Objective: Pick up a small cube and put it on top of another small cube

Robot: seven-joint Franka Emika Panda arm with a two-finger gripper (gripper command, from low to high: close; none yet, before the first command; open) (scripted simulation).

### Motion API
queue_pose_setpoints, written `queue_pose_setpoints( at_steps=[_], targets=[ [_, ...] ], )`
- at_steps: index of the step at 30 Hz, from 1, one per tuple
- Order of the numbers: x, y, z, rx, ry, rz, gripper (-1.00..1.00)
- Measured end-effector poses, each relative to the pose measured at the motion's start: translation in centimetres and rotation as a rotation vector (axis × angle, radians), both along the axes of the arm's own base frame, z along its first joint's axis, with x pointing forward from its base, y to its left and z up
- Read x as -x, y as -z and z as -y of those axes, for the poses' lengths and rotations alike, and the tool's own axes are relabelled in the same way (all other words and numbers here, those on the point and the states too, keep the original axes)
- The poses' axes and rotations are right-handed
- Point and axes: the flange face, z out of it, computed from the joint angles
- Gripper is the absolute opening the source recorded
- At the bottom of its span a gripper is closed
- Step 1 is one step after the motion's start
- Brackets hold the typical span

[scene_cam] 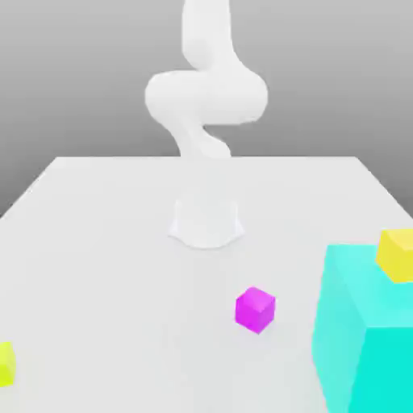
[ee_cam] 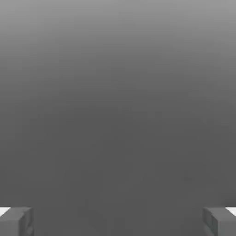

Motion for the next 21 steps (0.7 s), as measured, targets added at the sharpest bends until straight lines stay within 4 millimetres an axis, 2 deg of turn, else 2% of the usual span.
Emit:
queue_pose_setpoints(
  at_steps=[3,5,7,9,12,15,18,21],
  targets=[
    [-2.7,5.8,-6.0,0.066,-0.168,-0.095,0.00],
    [-3.6,10.2,-10.1,0.110,-0.287,-0.158,0.00],
    [-3.7,14.7,-14.2,0.152,-0.408,-0.220,0.00],
    [-3.0,19.2,-18.1,0.193,-0.530,-0.281,0.00],
    [-0.5,26.0,-23.3,0.254,-0.714,-0.368,0.00],
    [3.0,32.5,-27.2,0.308,-0.883,-0.449,0.00],
    [7.3,38.6,-29.7,0.363,-1.041,-0.525,0.00],
    [10.3,42.8,-30.5,0.409,-1.138,-0.572,0.00]
  ],
)
